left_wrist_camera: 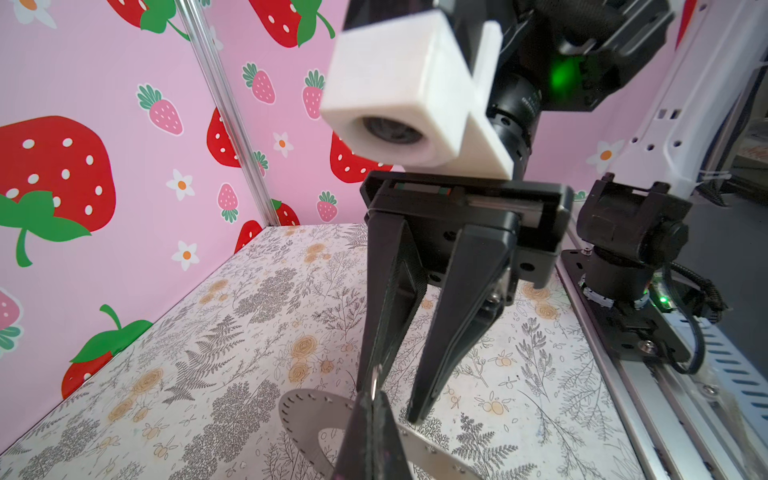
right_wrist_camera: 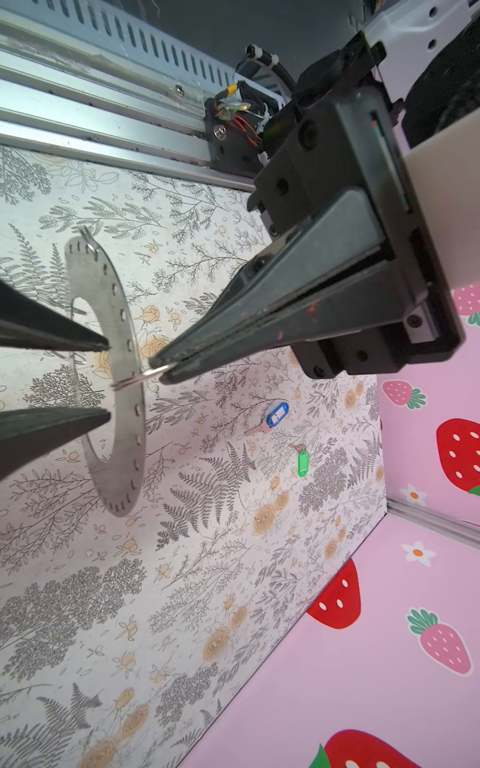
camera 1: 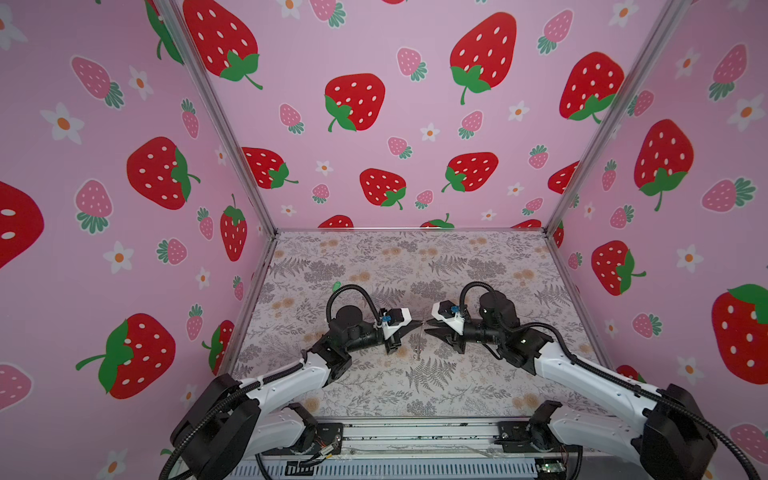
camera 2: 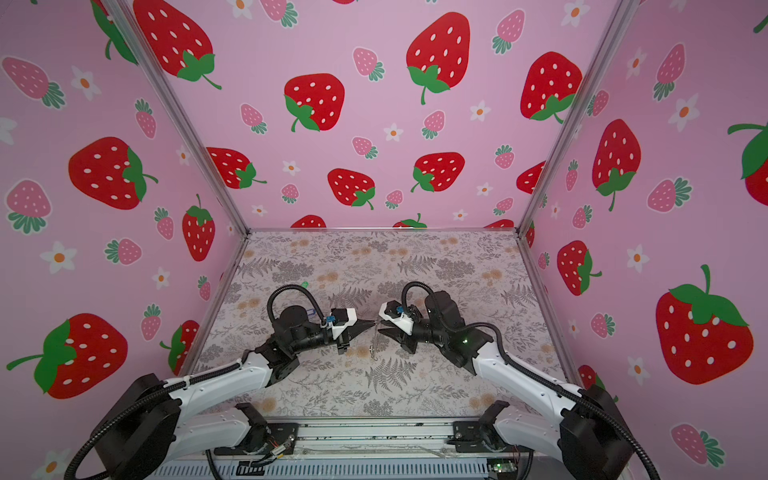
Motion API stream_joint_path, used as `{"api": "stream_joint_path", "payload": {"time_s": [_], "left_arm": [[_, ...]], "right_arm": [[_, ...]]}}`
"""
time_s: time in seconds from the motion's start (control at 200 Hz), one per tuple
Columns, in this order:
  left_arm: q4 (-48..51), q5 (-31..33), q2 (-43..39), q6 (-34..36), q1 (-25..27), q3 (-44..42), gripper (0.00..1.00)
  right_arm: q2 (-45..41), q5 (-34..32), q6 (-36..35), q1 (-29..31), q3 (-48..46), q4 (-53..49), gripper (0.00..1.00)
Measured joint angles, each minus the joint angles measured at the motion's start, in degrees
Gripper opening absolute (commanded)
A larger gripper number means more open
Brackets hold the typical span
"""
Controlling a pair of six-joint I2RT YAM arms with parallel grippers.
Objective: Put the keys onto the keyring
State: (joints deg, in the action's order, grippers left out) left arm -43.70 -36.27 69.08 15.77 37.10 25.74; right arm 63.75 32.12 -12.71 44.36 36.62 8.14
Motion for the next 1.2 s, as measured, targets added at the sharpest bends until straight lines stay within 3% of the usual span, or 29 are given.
{"api": "stream_joint_path", "payload": {"time_s": [0.65, 1.201], "left_arm": [[-1.81, -4.07, 0.87, -2.27, -0.15, 0.0, 0.0], [-2.43, -5.81, 0.83, -2.86, -0.37, 0.0, 0.0]], "right_arm": [[-0.76, 9.18, 1.55, -2.16, -0.68, 2.62, 0.2], [-1.73, 10.95, 1.51, -3.52, -3.17, 3.58, 0.18]]}}
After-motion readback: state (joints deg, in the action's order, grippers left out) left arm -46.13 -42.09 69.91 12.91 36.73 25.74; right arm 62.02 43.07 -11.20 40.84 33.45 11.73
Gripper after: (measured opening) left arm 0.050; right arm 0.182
